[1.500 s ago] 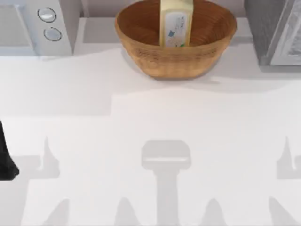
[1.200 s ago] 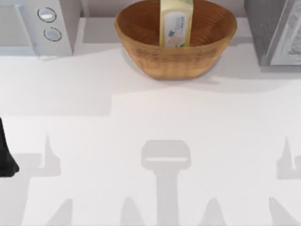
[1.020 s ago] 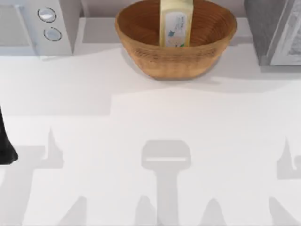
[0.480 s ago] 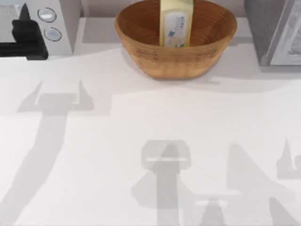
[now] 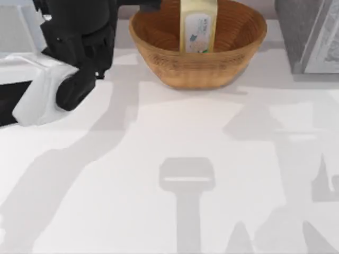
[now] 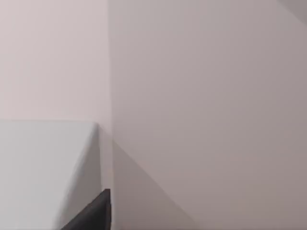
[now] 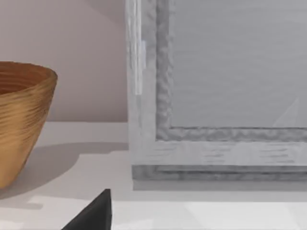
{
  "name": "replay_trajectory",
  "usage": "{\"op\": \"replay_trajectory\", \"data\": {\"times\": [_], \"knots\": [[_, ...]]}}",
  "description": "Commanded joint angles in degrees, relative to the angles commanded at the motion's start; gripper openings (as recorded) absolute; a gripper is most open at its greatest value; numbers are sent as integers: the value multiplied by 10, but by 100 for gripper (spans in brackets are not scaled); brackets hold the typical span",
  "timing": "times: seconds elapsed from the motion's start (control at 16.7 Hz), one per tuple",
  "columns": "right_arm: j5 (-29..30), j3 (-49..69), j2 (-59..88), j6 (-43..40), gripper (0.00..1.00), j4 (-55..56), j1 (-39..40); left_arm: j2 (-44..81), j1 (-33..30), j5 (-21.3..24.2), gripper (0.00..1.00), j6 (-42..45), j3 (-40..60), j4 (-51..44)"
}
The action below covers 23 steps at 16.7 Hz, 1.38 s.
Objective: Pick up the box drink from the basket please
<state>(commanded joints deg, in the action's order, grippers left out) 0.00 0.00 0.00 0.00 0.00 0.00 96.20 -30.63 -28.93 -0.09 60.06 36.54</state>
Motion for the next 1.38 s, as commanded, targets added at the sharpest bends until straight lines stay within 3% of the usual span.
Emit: {"op": "replay_trajectory", "data": {"times": [0.6, 1.38], "knots": [[0, 0, 0, 0, 100, 0, 0, 357, -114, -106, 100, 3, 220, 133], [0, 0, 0, 0, 100, 0, 0, 412, -116, -108, 100, 3, 278, 129]]}}
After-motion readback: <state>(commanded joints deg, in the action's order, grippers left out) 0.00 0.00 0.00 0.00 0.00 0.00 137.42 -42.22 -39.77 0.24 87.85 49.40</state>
